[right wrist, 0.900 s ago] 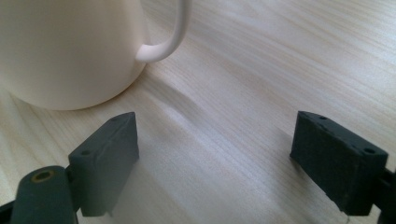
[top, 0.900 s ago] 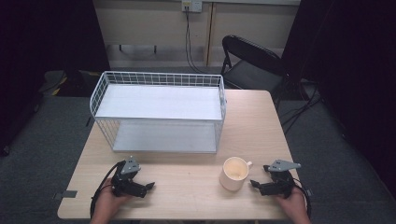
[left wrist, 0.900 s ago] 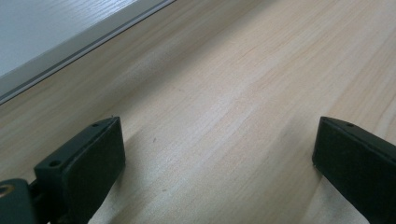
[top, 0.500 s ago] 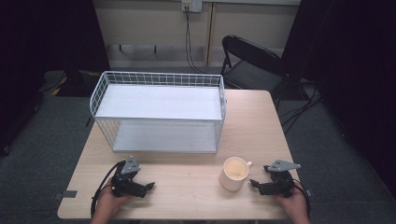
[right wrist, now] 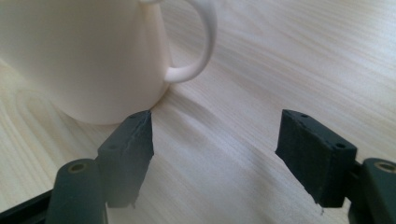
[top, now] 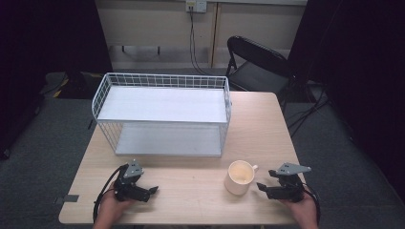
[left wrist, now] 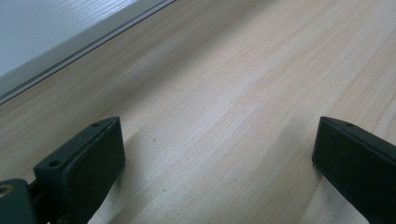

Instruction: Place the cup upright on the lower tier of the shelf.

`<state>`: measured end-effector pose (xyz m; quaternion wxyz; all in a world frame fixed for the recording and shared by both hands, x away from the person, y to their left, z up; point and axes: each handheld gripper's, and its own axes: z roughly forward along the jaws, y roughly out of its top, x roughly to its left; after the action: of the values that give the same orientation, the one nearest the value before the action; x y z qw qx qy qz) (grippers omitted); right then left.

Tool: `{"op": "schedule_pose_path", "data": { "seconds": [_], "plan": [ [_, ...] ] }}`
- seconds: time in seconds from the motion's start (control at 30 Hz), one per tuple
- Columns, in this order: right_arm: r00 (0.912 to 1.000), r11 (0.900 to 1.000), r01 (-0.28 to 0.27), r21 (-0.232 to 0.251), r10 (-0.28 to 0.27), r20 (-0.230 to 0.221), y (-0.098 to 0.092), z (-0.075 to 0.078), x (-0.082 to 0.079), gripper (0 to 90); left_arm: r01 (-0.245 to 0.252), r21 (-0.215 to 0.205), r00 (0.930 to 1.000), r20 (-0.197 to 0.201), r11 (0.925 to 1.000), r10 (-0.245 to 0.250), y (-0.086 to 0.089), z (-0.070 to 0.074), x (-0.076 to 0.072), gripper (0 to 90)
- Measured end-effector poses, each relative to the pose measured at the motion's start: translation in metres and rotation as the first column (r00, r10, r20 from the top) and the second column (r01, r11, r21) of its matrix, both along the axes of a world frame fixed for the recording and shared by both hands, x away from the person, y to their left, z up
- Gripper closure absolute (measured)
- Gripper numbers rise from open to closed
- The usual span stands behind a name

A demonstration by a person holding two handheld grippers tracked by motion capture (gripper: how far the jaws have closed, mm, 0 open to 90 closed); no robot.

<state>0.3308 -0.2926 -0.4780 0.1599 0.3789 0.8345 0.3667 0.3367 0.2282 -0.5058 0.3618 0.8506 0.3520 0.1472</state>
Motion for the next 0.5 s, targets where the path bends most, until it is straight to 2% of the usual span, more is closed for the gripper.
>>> {"op": "schedule_pose_path", "data": {
  "seconds": [0.13,0.23,0.43,0.5],
  "plan": [
    [0.9997,1.000,0.004,-0.008,-0.003,0.025,0.001,0.005,-0.002,27.7,0.000,0.000,1.0000,0.000,1.0000,0.000,0.000,0.000,0.000,2.1],
    [0.9993,1.000,0.017,0.011,-0.017,0.032,0.001,0.007,-0.001,29.7,0.000,0.000,1.0000,0.000,1.0000,0.000,0.000,0.000,0.000,2.1],
    [0.9996,0.999,0.021,0.024,-0.022,0.017,0.000,0.009,0.001,31.6,0.000,0.000,1.0000,0.000,1.0000,0.000,0.000,0.000,0.000,2.1],
    [0.9996,0.999,0.021,0.039,-0.021,0.017,-0.001,0.014,-0.001,32.5,0.000,0.000,1.0000,0.000,1.0000,0.000,0.000,0.000,0.000,2.1]
  ]
}}
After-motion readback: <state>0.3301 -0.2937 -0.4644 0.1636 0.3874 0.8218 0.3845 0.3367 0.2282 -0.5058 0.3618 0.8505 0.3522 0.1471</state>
